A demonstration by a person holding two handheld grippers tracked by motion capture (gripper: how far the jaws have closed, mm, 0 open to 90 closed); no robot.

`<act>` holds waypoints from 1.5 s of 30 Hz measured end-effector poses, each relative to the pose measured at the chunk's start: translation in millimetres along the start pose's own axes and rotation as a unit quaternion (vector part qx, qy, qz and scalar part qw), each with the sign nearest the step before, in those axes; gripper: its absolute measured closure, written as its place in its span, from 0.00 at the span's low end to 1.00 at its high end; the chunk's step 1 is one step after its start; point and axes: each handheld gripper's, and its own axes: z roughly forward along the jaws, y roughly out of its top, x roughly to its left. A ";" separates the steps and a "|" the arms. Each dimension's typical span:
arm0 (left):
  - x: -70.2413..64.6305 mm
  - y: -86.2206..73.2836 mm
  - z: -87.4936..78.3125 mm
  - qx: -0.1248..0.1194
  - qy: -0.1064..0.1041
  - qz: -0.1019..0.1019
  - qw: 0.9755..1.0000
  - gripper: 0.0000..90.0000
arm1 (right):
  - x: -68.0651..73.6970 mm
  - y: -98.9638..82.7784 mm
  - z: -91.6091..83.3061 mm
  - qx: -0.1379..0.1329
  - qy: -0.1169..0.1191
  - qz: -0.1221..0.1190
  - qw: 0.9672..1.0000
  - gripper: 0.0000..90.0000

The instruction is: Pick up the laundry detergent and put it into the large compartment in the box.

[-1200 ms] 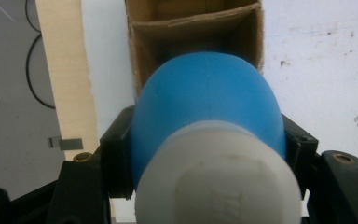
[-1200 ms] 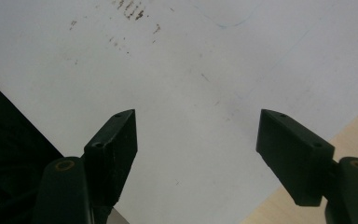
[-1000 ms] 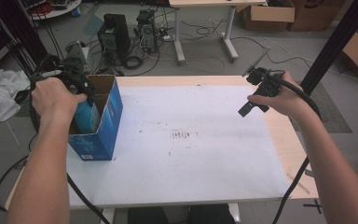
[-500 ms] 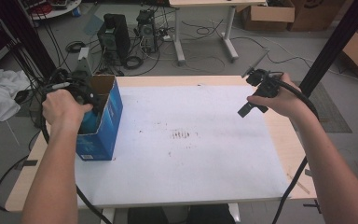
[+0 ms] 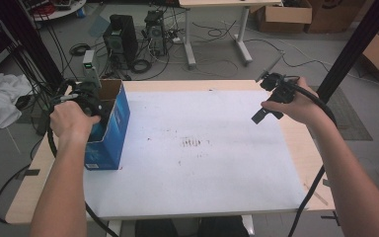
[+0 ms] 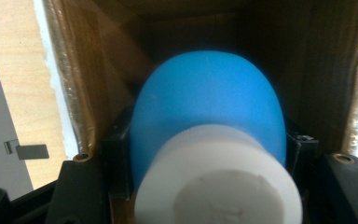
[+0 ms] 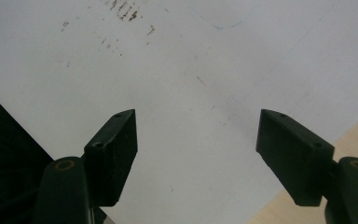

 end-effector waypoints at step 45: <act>2.1 -1.2 3.7 0.004 -0.004 -0.002 1.000 0.40 | 0.7 -1.4 6.2 0.003 0.005 0.000 1.000 0.32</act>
